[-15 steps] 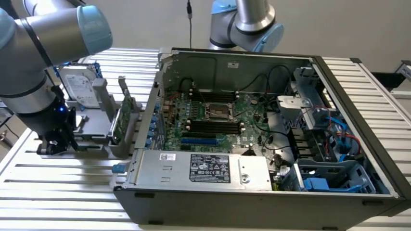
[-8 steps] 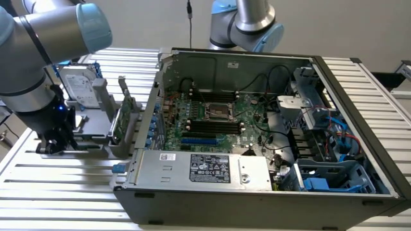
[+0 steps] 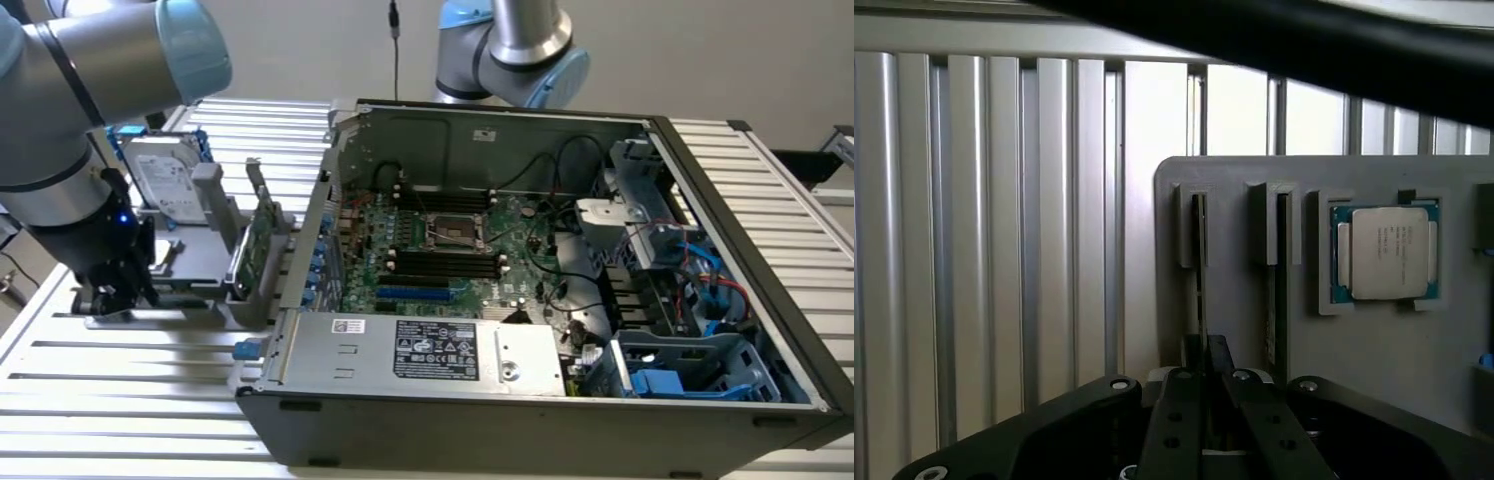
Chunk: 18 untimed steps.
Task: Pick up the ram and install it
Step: 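Pick up the ram and move it above insertion slot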
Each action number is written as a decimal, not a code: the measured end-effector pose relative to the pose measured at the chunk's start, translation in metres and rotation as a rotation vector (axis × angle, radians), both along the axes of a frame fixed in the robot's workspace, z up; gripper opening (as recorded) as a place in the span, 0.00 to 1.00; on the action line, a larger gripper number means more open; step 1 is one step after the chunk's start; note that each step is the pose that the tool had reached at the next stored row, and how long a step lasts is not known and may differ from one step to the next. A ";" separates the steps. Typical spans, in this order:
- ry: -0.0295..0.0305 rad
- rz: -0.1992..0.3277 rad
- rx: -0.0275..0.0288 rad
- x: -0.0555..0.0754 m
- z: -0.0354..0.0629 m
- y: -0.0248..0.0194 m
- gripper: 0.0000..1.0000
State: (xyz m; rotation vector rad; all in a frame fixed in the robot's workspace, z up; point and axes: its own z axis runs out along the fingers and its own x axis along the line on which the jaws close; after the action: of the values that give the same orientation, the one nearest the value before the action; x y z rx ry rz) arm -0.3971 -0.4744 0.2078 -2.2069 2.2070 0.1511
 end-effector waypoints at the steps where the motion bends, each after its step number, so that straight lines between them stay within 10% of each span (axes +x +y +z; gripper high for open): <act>1: 0.0001 0.000 -0.0003 0.000 0.0013 0.0001 0.14; 18: 0.0000 0.000 -0.0028 0.001 0.0434 0.0009 0.14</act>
State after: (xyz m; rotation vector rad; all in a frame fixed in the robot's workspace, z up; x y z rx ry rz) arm -0.3963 -0.4735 0.2512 -2.2084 2.2086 0.1481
